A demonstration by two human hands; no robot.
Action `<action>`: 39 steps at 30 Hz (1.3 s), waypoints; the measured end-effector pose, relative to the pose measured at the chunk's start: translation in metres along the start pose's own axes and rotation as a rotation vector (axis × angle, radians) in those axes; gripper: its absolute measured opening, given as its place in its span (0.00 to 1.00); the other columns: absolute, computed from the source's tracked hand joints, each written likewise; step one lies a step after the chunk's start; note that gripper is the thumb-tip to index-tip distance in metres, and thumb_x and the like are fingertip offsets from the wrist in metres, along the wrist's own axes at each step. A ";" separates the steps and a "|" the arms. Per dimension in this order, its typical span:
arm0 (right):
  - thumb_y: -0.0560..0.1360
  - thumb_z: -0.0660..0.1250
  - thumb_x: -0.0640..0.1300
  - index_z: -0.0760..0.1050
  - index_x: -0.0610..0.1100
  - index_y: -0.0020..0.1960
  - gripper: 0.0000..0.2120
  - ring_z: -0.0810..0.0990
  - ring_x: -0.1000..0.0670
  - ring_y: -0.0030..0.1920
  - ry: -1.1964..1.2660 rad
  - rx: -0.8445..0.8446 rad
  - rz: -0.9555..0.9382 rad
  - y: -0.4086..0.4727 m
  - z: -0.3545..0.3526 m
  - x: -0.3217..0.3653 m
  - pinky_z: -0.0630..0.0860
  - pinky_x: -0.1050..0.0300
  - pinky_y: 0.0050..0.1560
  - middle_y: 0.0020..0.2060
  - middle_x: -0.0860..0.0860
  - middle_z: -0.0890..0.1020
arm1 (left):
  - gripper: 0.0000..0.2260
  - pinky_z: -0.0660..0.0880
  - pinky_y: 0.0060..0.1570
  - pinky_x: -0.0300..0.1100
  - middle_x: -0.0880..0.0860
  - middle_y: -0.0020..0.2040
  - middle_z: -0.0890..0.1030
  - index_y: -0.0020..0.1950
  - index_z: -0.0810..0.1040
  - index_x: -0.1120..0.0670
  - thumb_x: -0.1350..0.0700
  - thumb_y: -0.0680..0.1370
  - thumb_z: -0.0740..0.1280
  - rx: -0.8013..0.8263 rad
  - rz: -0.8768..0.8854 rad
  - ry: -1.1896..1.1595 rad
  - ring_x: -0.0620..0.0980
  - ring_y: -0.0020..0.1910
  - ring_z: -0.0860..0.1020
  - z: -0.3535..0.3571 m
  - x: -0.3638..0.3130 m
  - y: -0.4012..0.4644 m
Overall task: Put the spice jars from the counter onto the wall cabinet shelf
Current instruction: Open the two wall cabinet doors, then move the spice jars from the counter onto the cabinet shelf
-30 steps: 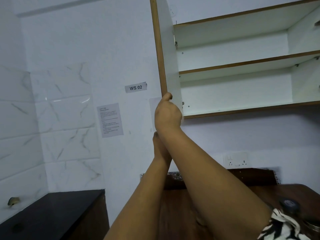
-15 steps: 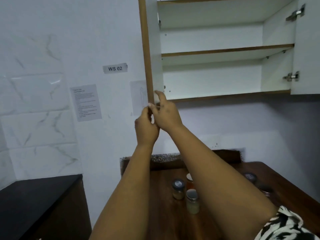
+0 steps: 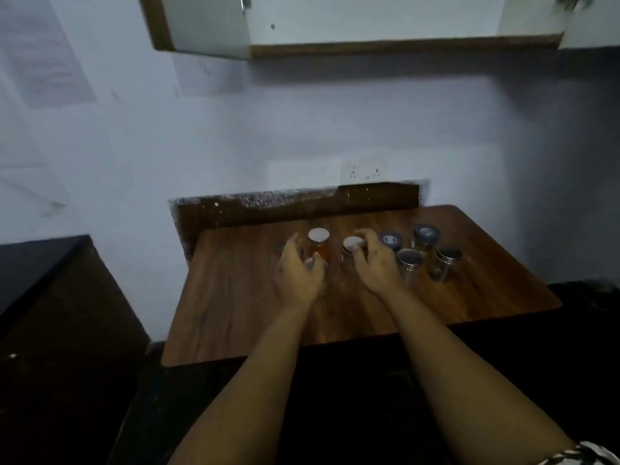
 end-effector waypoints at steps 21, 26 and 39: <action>0.75 0.69 0.46 0.68 0.44 0.68 0.23 0.72 0.45 0.64 -0.105 0.412 0.051 0.062 0.116 -0.171 0.68 0.57 0.60 0.64 0.44 0.72 | 0.31 0.67 0.66 0.48 0.58 0.67 0.72 0.72 0.66 0.59 0.42 0.75 0.61 0.084 -0.268 0.230 0.55 0.66 0.71 0.122 0.137 0.012; 0.75 0.65 0.54 0.62 0.55 0.72 0.27 0.65 0.42 0.69 -0.319 0.503 -0.089 0.098 0.173 -0.157 0.68 0.43 0.66 0.70 0.46 0.63 | 0.24 0.62 0.62 0.41 0.55 0.68 0.71 0.73 0.64 0.55 0.46 0.80 0.62 0.139 -0.246 0.266 0.53 0.67 0.68 0.129 0.173 0.038; 0.68 0.75 0.52 0.68 0.52 0.68 0.31 0.72 0.46 0.63 -0.171 0.802 0.096 0.195 0.260 -0.155 0.73 0.51 0.58 0.64 0.49 0.70 | 0.19 0.78 0.54 0.46 0.49 0.57 0.78 0.68 0.70 0.56 0.53 0.79 0.67 0.224 -0.200 0.059 0.50 0.56 0.78 0.145 0.217 0.175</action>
Point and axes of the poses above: each hand's wrist, its own y-axis towards the middle knuckle, its own z-axis out of the palm, x = y × z, the point moved 8 cm from there along y, towards the middle knuckle
